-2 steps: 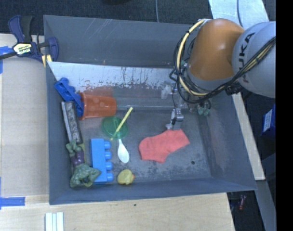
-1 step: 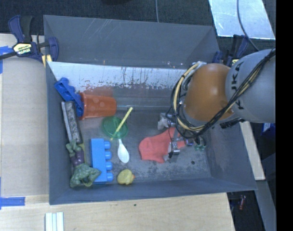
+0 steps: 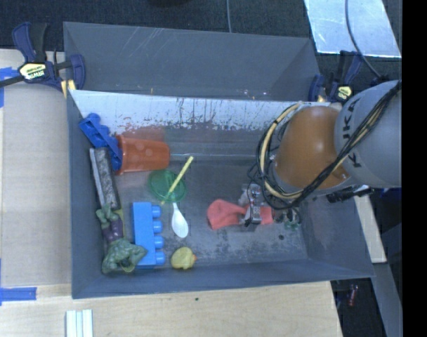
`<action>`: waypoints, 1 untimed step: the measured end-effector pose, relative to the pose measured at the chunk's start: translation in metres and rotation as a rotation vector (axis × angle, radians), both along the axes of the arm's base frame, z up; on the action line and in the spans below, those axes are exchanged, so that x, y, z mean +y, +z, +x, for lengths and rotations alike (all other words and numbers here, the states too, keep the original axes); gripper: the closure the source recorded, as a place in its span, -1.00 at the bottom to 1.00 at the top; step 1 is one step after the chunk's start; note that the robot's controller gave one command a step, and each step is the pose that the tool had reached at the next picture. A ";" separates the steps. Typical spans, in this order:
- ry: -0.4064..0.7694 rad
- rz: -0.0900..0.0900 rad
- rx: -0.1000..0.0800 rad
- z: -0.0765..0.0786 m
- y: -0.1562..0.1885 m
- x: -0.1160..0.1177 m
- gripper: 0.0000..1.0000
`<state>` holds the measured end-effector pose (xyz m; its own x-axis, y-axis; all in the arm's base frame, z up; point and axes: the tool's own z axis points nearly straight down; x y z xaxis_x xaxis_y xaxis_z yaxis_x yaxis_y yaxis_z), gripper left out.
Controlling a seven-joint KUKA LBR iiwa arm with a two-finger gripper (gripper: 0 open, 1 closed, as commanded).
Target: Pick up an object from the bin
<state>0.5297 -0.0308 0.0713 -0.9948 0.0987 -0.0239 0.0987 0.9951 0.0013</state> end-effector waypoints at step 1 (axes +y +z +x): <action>0.000 0.000 0.000 0.000 0.000 0.000 1.00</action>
Offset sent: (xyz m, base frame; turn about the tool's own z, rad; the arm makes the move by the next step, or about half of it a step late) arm 0.0022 0.0114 0.1489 0.0225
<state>0.5297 -0.0307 0.0713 -0.9949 0.0984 -0.0240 0.0984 0.9951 0.0013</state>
